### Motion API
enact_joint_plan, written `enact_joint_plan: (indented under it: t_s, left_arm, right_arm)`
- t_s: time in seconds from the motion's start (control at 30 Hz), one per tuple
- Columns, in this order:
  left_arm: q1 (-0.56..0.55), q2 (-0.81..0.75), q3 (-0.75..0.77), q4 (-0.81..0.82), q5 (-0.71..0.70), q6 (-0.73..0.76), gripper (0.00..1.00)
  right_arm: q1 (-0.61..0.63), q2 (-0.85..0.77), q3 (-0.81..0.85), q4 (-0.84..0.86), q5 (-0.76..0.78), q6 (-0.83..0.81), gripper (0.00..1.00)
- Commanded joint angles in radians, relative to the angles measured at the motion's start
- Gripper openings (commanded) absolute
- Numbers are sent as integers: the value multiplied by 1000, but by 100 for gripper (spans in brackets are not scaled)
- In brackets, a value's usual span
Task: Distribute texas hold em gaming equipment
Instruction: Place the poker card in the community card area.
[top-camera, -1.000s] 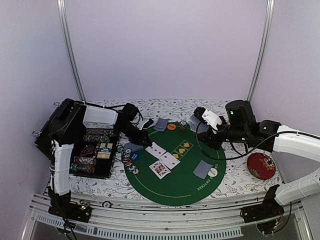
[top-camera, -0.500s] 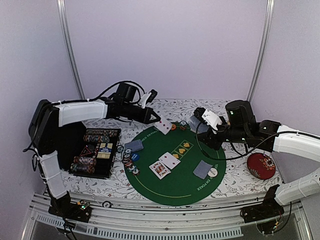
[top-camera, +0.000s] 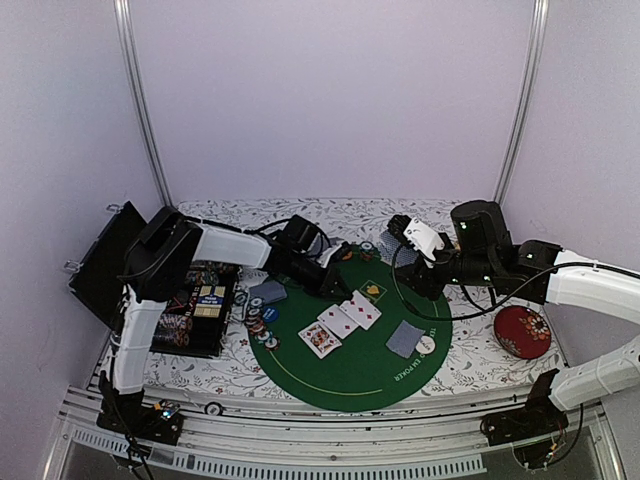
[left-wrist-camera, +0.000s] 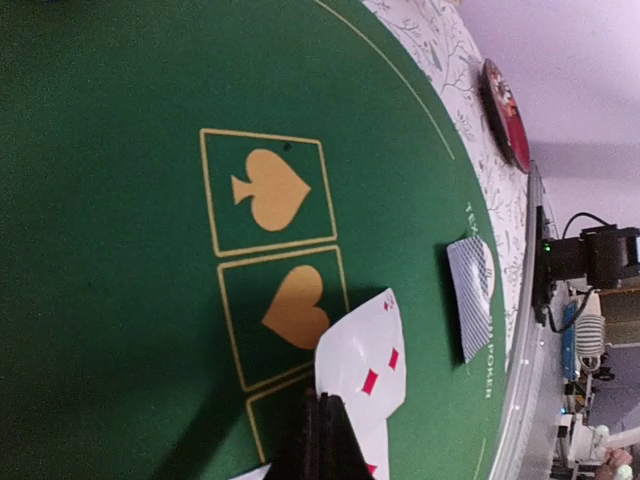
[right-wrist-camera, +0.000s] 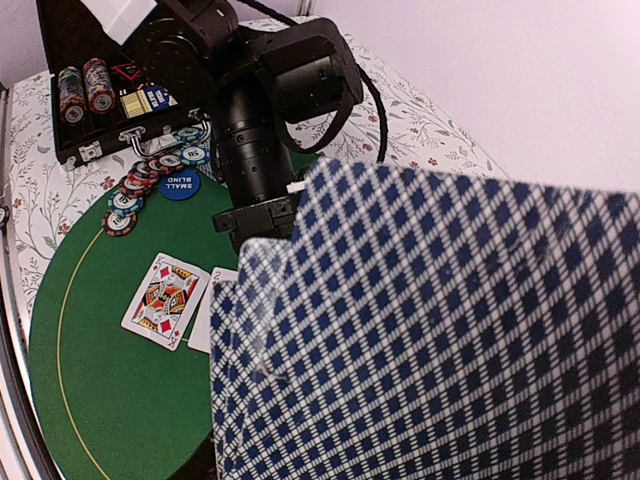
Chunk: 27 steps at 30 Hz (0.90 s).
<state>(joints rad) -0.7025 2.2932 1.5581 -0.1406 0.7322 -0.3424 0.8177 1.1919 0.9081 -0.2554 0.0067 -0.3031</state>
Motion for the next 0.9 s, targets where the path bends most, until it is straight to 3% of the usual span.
enact_joint_plan:
  t_s: [0.0,0.37,0.63,0.87]
  left_arm:
    - [-5,18,92,-115,-93,69,0]
    - [-10,62,147,-236,-200,111,0]
    - [-11,70,138,-234,-200,82,0]
    - [-10,15,138,-233,-282,71,36]
  right_arm:
    - [-4,-29,4,5,4,7,44]
    - [-5,-31,1,6,4,9,44]
    - [-4,-28,1,11,-1,12,44]
    - [-4,-34,4,7,3,9,44]
